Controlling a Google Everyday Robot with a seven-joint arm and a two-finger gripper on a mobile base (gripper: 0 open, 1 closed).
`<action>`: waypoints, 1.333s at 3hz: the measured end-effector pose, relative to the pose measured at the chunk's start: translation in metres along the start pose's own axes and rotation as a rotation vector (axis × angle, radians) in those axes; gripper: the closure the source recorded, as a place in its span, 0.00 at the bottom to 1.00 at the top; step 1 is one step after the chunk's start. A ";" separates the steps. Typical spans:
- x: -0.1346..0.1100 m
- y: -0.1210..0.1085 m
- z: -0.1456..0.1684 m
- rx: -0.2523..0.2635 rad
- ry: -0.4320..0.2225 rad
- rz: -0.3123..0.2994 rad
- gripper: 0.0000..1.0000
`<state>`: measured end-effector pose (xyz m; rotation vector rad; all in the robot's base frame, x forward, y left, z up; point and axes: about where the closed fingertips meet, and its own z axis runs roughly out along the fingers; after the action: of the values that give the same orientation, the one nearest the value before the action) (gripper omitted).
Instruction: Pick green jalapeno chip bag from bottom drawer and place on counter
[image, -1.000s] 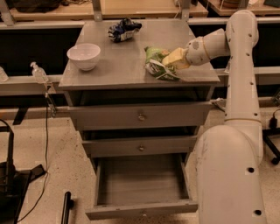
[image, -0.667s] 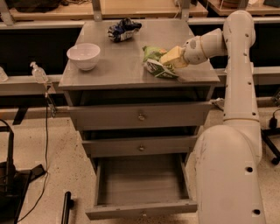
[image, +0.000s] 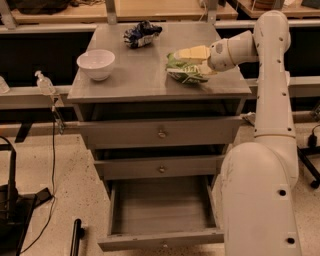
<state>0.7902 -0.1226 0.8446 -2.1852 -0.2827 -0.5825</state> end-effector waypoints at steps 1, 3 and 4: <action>0.001 -0.002 -0.002 0.000 0.000 0.000 0.17; 0.019 -0.031 -0.041 0.026 0.075 -0.070 0.39; 0.025 -0.043 -0.067 0.042 0.122 -0.093 0.38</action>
Offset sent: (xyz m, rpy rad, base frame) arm -0.0121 -0.0362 0.0880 0.0258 -0.1363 0.0236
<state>0.7745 -0.1479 0.9229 -2.0951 -0.3294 -0.7520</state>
